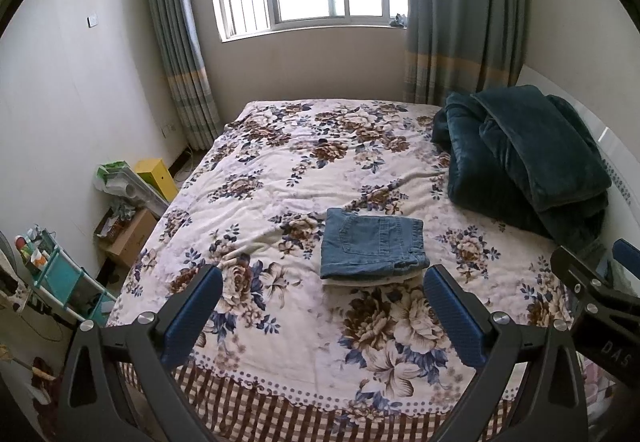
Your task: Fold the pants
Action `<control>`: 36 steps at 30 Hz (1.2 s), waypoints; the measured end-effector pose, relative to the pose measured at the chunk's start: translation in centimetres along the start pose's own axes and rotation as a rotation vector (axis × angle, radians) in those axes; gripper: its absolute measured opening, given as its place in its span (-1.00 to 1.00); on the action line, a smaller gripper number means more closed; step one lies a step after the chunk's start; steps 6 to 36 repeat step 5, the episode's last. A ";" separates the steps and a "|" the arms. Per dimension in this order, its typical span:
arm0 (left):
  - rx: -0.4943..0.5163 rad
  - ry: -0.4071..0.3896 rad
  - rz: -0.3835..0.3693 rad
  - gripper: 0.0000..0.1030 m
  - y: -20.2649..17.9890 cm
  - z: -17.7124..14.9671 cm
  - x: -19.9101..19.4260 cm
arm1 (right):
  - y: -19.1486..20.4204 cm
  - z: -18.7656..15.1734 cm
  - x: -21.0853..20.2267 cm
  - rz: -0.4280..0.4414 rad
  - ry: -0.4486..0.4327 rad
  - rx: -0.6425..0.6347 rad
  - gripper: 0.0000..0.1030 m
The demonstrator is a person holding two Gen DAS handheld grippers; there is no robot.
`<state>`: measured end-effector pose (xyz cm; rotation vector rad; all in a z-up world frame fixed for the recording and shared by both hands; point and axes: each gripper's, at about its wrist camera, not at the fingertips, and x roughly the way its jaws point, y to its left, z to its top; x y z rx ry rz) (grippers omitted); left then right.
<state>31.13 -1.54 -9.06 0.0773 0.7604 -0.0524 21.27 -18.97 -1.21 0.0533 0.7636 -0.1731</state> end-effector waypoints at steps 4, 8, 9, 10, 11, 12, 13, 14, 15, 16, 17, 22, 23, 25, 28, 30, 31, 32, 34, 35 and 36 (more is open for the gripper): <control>0.000 -0.001 -0.007 1.00 0.0 -0.2 0.0 | 0.1 -0.1 0.0 0.003 0.005 0.000 1.00; 0.000 -0.001 -0.009 1.00 0.1 -0.1 0.0 | 0.2 -0.1 -0.1 0.002 0.006 0.001 1.00; 0.000 -0.001 -0.009 1.00 0.1 -0.1 0.0 | 0.2 -0.1 -0.1 0.002 0.006 0.001 1.00; 0.000 -0.001 -0.009 1.00 0.1 -0.1 0.0 | 0.2 -0.1 -0.1 0.002 0.006 0.001 1.00; 0.000 -0.001 -0.009 1.00 0.1 -0.1 0.0 | 0.2 -0.1 -0.1 0.002 0.006 0.001 1.00; 0.000 -0.001 -0.009 1.00 0.1 -0.1 0.0 | 0.2 -0.1 -0.1 0.002 0.006 0.001 1.00; 0.000 -0.001 -0.009 1.00 0.1 -0.1 0.0 | 0.2 -0.1 -0.1 0.002 0.006 0.001 1.00; 0.000 -0.001 -0.009 1.00 0.1 -0.1 0.0 | 0.2 -0.1 -0.1 0.002 0.006 0.001 1.00; 0.000 -0.001 -0.009 1.00 0.1 -0.1 0.0 | 0.2 -0.1 -0.1 0.002 0.006 0.001 1.00; 0.000 -0.001 -0.009 1.00 0.1 -0.1 0.0 | 0.2 -0.1 -0.1 0.002 0.006 0.001 1.00; 0.000 -0.001 -0.009 1.00 0.1 -0.1 0.0 | 0.2 -0.1 -0.1 0.002 0.006 0.001 1.00; 0.000 -0.001 -0.009 1.00 0.1 -0.1 0.0 | 0.2 -0.1 -0.1 0.002 0.006 0.001 1.00; 0.000 -0.001 -0.009 1.00 0.1 -0.1 0.0 | 0.2 -0.1 -0.1 0.002 0.006 0.001 1.00; 0.000 -0.001 -0.009 1.00 0.1 -0.1 0.0 | 0.2 -0.1 -0.1 0.002 0.006 0.001 1.00; 0.000 -0.001 -0.009 1.00 0.1 -0.1 0.0 | 0.2 -0.1 -0.1 0.002 0.006 0.001 1.00; 0.000 -0.001 -0.009 1.00 0.1 -0.1 0.0 | 0.2 -0.1 -0.1 0.002 0.006 0.001 1.00; 0.000 -0.001 -0.009 1.00 0.1 -0.1 0.0 | 0.2 -0.1 -0.1 0.002 0.006 0.001 1.00; 0.000 -0.001 -0.009 1.00 0.1 -0.1 0.0 | 0.2 -0.1 -0.1 0.002 0.006 0.001 1.00; 0.000 -0.001 -0.009 1.00 0.1 -0.1 0.0 | 0.2 -0.1 -0.1 0.002 0.006 0.001 1.00; 0.000 -0.001 -0.009 1.00 0.1 -0.1 0.0 | 0.2 -0.1 -0.1 0.002 0.006 0.001 1.00; 0.000 -0.001 -0.009 1.00 0.1 -0.1 0.0 | 0.2 -0.1 -0.1 0.002 0.006 0.001 1.00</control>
